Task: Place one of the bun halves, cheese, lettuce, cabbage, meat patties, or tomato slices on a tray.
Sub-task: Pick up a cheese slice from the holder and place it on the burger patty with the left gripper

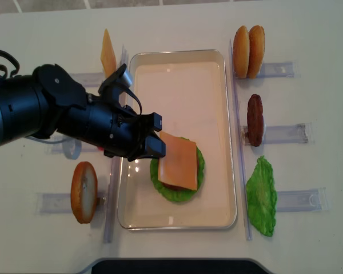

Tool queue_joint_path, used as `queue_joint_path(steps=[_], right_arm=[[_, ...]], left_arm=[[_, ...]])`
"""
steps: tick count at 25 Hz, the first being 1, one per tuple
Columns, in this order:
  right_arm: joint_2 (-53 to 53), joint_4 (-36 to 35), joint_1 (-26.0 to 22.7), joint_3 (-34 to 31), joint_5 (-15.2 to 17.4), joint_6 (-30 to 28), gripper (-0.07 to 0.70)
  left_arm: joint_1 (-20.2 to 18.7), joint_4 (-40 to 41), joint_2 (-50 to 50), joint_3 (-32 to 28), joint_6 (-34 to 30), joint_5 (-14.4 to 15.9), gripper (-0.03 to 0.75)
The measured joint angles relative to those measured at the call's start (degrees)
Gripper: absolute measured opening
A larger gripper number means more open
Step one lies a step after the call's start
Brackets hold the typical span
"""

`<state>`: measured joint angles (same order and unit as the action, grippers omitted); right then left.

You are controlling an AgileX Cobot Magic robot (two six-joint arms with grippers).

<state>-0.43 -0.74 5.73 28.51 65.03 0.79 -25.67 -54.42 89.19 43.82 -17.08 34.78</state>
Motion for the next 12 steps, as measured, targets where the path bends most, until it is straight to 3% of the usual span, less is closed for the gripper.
queue_joint_path(steps=[4, 8, 12], right_arm=[[0.00, 0.00, 0.00, 0.00, 0.00, 0.00, 0.555], [0.00, 0.00, 0.00, 0.00, 0.00, 0.00, 0.555], [0.00, 0.00, 0.00, 0.00, 0.00, 0.00, 0.555]], left_arm=[[0.00, 6.30, 0.00, 0.00, 6.52, 0.00, 0.015], [0.00, 8.24, 0.00, 0.00, 8.31, 0.00, 0.027], [0.00, 8.56, 0.00, 0.00, 8.54, 0.00, 0.177]])
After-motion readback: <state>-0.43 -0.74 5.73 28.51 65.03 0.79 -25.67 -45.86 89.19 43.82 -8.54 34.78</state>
